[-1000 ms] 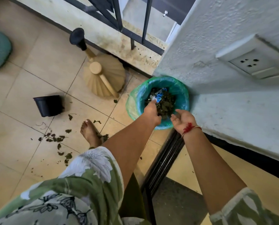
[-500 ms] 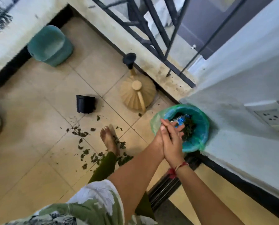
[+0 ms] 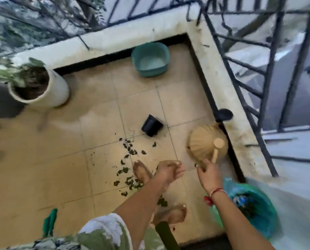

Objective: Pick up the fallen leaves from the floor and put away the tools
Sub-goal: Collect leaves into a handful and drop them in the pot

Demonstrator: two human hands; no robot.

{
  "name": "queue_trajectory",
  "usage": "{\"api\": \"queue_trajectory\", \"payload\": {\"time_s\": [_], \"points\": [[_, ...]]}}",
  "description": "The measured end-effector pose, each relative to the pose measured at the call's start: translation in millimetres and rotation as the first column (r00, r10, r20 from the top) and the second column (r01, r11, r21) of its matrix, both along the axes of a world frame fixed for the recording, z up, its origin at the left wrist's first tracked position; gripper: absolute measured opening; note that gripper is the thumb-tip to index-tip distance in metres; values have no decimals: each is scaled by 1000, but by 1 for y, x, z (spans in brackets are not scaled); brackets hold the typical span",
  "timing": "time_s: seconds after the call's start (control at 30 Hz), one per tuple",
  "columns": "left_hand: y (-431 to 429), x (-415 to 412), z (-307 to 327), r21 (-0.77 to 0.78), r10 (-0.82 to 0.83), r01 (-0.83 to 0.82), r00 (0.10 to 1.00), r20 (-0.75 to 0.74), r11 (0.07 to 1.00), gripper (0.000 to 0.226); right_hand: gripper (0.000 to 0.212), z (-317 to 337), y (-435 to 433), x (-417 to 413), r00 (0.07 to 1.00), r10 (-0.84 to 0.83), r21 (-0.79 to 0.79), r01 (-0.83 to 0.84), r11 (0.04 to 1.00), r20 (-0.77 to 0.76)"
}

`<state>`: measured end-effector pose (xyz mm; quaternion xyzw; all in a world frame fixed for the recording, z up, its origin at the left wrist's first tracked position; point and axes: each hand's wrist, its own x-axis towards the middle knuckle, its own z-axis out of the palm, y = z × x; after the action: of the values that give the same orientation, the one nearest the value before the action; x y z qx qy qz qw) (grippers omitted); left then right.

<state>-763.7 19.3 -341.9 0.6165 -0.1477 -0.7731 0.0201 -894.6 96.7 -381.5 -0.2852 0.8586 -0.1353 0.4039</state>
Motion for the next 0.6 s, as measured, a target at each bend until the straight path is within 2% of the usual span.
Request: {"api": "queue_trajectory", "payload": {"time_s": [0.07, 0.1, 0.23, 0.3, 0.37, 0.43, 0.53, 0.6], "points": [[-31, 32, 3, -31, 123, -121, 986, 114, 992, 27, 10, 6, -32, 21, 994, -17, 11, 15, 1000, 107], [-49, 49, 4, -55, 181, -175, 969, 167, 983, 27, 12, 6, -50, 34, 991, 3, 28, -7, 1000, 137], [-98, 93, 3, -102, 344, -328, 902, 261, 939, 35, 36, 12, -106, 78, 978, 132, 60, -143, 988, 165], [-124, 116, 0, -138, 480, -460, 820, 312, 877, 39, 41, 7, -134, 95, 968, 192, 91, -208, 974, 160], [-144, 138, -5, -162, 563, -542, 757, 332, 824, 37, 34, -6, -161, 110, 946, 290, 138, -310, 941, 147], [-157, 155, -14, -154, 602, -588, 729, 326, 794, 36, 15, -21, -186, 120, 932, 324, 170, -350, 921, 165], [-164, 177, -31, -96, 634, -641, 708, 310, 762, 32, 18, -30, -220, 136, 927, 292, 232, -345, 910, 234], [-163, 186, -35, -50, 720, -727, 666, 195, 685, 25, 18, -29, -238, 147, 910, 347, 233, -397, 888, 227]]}}
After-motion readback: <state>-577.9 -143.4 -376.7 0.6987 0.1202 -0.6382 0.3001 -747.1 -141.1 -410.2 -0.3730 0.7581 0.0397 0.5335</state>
